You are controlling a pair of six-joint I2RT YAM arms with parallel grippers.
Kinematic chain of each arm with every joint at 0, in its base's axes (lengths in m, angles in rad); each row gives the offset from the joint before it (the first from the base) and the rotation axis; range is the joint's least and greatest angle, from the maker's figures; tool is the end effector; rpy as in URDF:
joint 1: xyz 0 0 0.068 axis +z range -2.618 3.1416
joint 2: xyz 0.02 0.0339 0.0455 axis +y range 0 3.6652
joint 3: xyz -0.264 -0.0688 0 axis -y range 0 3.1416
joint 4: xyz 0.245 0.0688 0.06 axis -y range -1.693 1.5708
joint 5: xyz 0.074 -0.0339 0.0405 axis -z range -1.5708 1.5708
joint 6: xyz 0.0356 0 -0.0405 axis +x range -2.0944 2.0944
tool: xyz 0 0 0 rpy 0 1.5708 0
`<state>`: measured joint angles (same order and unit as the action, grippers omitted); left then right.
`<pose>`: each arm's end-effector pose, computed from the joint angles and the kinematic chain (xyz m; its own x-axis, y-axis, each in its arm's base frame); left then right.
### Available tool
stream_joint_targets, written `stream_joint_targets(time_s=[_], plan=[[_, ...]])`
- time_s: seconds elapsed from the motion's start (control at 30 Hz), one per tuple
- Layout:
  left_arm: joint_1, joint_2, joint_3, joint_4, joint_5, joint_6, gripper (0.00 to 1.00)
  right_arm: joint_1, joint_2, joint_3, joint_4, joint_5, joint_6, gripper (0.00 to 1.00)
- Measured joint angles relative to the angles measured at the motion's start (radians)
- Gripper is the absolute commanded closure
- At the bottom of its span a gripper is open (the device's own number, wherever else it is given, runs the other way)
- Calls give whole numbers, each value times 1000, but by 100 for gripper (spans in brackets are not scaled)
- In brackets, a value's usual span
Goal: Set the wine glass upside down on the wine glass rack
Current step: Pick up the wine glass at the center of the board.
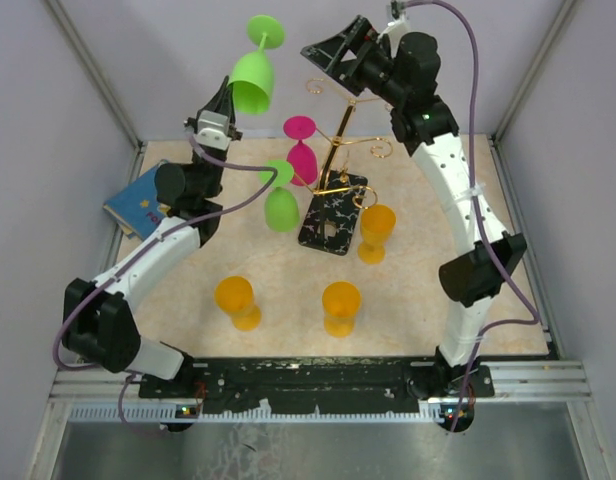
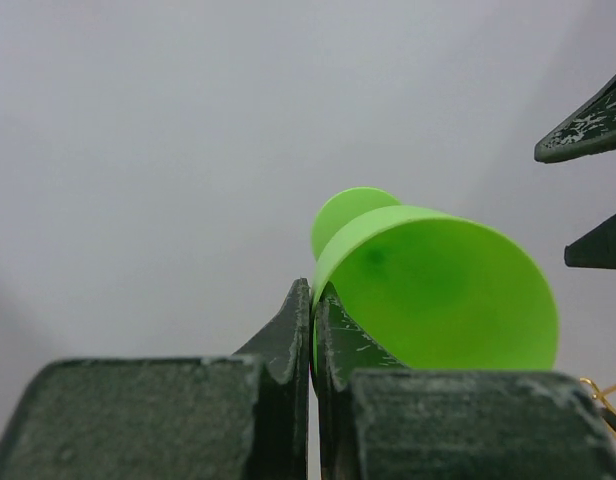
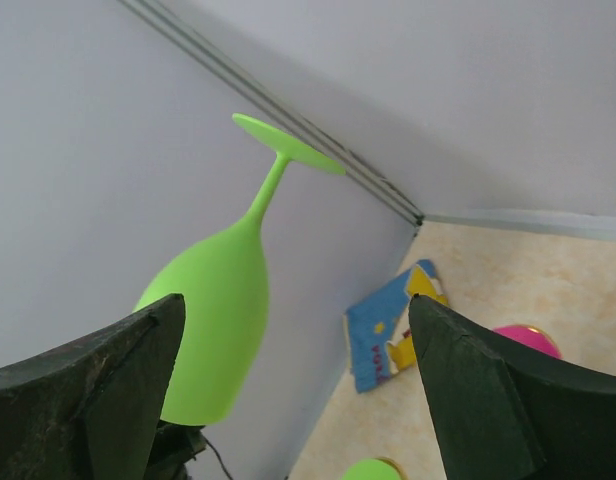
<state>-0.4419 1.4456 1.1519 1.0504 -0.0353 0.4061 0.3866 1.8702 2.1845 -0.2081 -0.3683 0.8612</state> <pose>0.2885 -0.1351 0.4372 0.7298 0.0915 -0.6775 0.1262 0.9560 0.2650 0.3832 0.1698 0.5099 -0.4544 0.5792 -0.6768 -0.5197 0.4447 0.7295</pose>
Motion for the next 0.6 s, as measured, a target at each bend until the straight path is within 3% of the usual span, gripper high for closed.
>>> stream_joint_targets(time_s=[0.33, 0.6], plan=[[-50, 4, -20, 168, 0, 93, 100, 14, 56, 67, 117, -98, 166, 19], [-76, 15, -40, 203, -42, 109, 100, 48, 150, 67, 248, -159, 285, 20]])
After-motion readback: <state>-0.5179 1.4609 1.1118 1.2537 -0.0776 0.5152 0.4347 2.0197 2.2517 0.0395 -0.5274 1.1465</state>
